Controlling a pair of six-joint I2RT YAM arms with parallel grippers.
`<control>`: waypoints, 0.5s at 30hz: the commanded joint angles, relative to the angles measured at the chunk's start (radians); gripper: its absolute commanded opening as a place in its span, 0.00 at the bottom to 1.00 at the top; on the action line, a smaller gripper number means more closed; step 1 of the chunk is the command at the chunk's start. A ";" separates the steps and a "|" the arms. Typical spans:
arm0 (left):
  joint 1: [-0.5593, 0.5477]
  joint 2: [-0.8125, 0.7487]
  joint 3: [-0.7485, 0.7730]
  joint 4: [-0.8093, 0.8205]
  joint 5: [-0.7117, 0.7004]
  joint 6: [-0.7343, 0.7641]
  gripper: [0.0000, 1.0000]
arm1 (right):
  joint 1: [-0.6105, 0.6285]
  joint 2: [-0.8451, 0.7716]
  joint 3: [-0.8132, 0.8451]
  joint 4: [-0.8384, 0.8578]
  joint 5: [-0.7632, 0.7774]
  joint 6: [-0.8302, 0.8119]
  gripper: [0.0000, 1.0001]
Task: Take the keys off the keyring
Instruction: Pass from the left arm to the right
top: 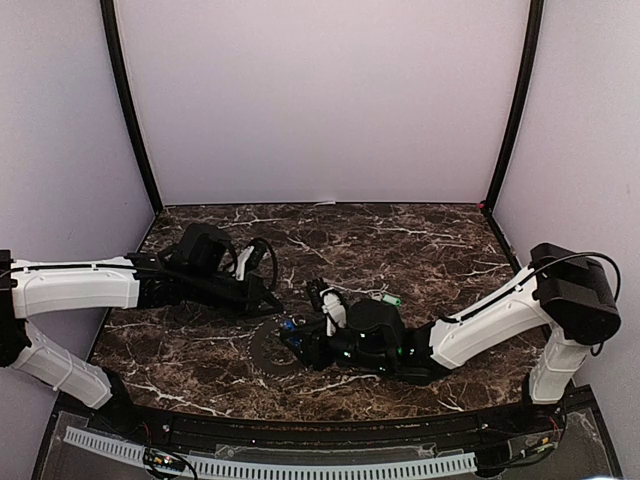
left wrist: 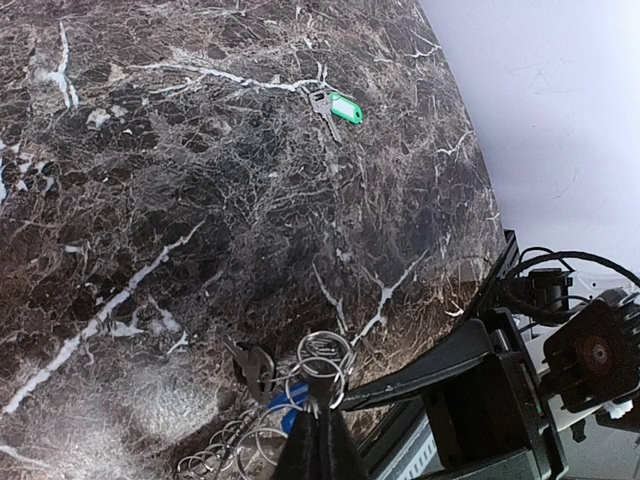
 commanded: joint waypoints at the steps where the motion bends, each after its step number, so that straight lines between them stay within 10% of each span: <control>1: 0.005 -0.061 0.031 0.011 0.014 -0.009 0.00 | 0.007 0.037 0.058 -0.011 0.025 -0.037 0.47; 15: 0.005 -0.075 -0.005 0.045 0.032 -0.031 0.00 | 0.008 0.093 0.096 0.030 0.070 -0.062 0.47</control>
